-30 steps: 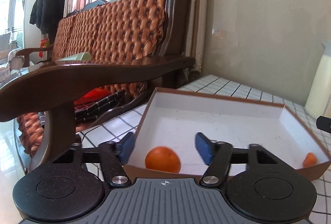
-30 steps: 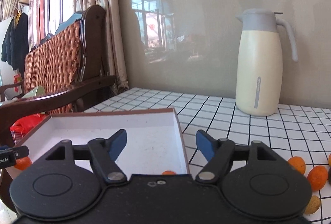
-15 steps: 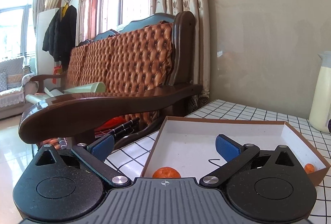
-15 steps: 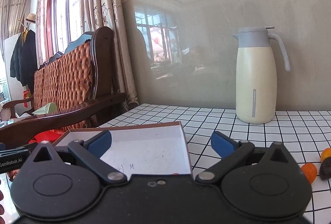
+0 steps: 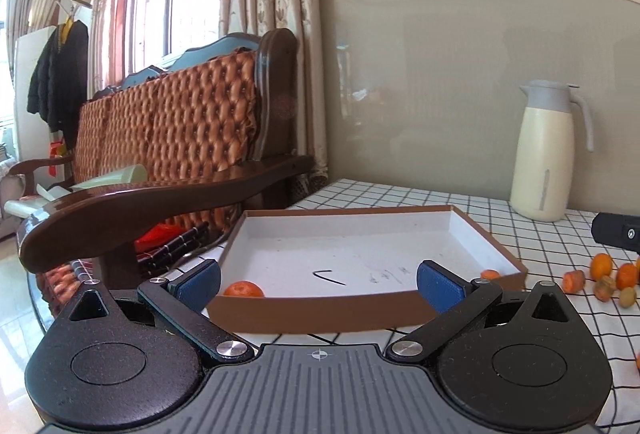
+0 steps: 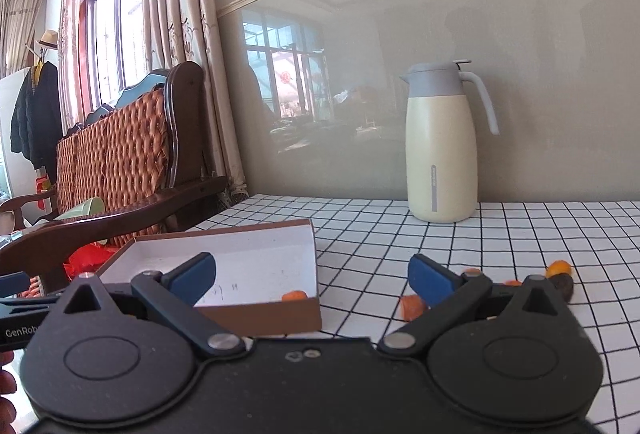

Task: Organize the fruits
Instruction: 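Move both tools back toward the remaining fruits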

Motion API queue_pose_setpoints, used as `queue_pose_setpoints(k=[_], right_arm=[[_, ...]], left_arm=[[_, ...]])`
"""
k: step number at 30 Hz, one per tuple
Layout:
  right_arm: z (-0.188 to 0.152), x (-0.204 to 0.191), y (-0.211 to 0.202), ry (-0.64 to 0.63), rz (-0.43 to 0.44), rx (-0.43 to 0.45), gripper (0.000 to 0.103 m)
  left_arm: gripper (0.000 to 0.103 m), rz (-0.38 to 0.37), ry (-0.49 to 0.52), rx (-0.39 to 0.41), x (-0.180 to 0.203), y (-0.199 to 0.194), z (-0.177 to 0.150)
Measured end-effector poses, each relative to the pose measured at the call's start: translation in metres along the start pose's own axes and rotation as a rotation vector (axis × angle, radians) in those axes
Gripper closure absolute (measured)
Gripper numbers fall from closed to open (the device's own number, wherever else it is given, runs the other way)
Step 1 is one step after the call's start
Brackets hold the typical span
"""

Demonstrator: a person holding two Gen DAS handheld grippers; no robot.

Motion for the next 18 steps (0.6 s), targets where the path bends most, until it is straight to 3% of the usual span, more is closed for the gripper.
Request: queue_pose_setpoints(k=[7, 18], right_arm=[[-0.027, 0.032, -0.037, 0.026, -0.089, -0.026, 0.006], [-0.048, 0.096, -0.062, 0.121, -0.231, -0.045, 0.006]], left_arm=[[0.000, -0.110, 0.029, -0.029, 0.037, -0.022, -0.022], [0.000, -0.266, 0.126, -0.082, 0.109, -0.038, -0.055]])
Point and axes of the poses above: each gripper's, at about its wrist camera, not at the fingertips, and y roughly the way its jaws point, x to its right, z to its top, the point moved 2 cm from there along y, roughly the way its jaws point, and after that the axes turned 9 degrees about -y, right-handed, at the moved point
